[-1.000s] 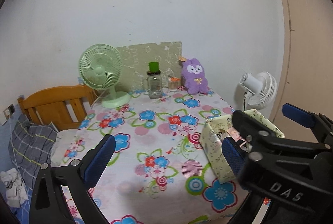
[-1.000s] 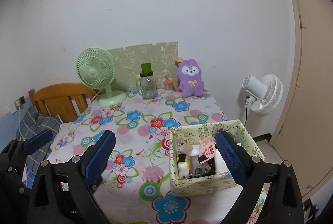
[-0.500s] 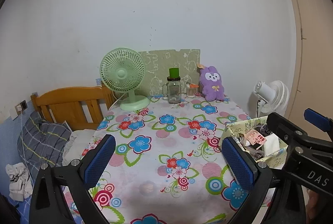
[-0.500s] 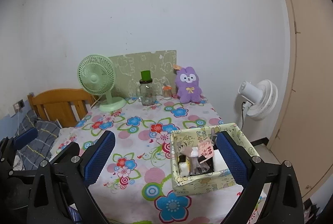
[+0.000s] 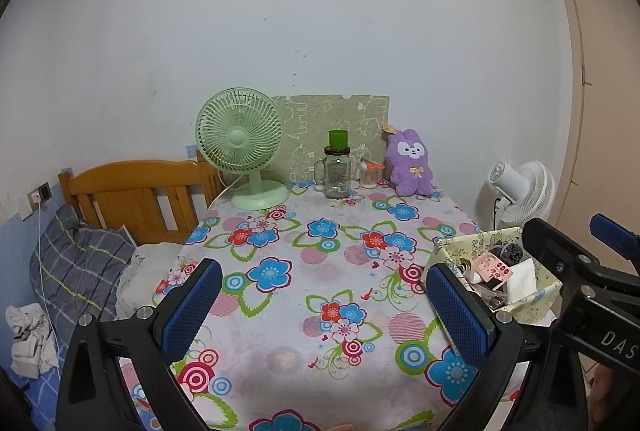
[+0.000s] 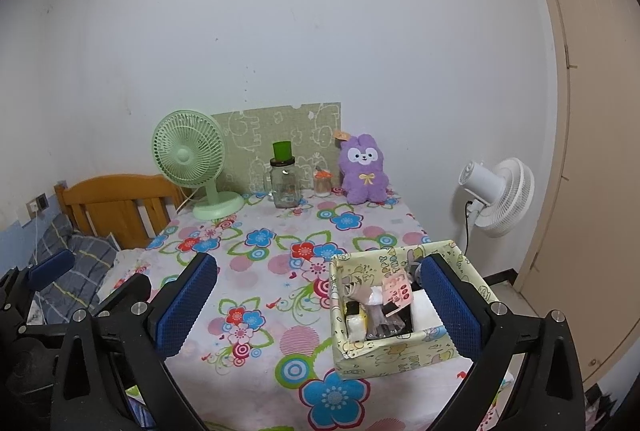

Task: Organize soft objects

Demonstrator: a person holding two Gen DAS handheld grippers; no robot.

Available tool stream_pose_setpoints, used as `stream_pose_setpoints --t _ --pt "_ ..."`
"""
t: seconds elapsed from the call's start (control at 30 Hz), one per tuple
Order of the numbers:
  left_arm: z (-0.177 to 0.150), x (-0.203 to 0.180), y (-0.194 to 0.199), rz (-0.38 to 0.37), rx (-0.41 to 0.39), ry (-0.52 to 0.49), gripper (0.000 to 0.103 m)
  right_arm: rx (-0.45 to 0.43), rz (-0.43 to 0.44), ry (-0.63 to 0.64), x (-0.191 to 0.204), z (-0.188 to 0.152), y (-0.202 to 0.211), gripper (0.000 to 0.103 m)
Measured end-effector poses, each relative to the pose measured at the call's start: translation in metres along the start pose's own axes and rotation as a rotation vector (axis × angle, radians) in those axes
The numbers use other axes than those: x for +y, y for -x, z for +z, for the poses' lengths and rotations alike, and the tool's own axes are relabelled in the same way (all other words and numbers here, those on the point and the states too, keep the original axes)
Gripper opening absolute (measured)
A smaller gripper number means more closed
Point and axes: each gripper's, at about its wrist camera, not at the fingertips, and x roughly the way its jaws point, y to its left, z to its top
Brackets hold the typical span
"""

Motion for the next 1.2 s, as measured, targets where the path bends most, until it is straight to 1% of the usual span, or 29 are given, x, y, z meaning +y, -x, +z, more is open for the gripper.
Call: stream_pose_setpoints --t 0.23,0.53,0.67,1.2 --pt "0.001 -0.001 -0.001 0.022 -0.003 0.009 0.103 0.007 0.001 -0.012 -0.005 0.000 -0.002 0.103" --pt "0.001 -0.004 -0.001 0.017 -0.012 0.000 0.103 0.010 -0.012 -0.020 -0.011 0.000 -0.004 0.103" --pt "0.001 -0.004 -0.002 0.014 -0.014 0.013 0.103 0.015 -0.018 -0.025 -0.014 -0.001 -0.006 0.103" --pt "0.003 -0.003 -0.007 0.016 -0.014 0.019 0.103 0.033 -0.018 -0.021 -0.015 -0.002 -0.014 0.103"
